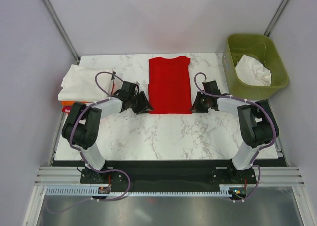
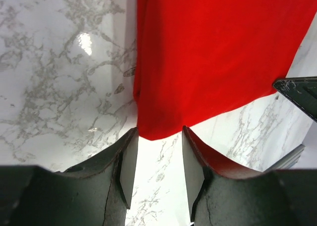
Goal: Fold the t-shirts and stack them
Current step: Fold the tshirt
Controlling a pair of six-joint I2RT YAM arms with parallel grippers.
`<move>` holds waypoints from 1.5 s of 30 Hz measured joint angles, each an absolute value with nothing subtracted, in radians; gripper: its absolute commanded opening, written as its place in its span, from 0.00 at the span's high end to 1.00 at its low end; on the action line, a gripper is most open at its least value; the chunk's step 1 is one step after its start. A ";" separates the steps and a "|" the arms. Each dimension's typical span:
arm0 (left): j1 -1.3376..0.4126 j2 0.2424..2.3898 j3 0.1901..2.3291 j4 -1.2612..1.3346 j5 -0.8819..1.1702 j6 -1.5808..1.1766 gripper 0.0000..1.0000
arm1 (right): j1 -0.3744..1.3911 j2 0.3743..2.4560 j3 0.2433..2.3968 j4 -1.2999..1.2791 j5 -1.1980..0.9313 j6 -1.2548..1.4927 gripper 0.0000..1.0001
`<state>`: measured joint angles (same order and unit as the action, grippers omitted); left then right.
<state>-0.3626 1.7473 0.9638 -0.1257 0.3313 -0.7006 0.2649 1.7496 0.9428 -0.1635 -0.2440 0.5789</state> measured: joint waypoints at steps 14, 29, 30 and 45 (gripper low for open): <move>-0.373 1.676 0.894 -0.121 0.263 -0.687 0.47 | 0.267 1.750 0.931 -0.150 -0.247 0.580 0.92; -0.389 1.725 0.873 -0.058 0.282 -0.702 0.98 | 0.267 1.726 0.910 -0.154 -0.261 0.579 1.00; -0.389 1.710 0.860 -0.059 0.282 -0.702 0.98 | 0.267 1.708 0.899 -0.159 -0.263 0.579 1.00; -0.432 1.213 0.633 -0.172 0.395 -0.701 0.98 | 0.278 1.155 0.683 -0.394 -0.344 0.537 1.00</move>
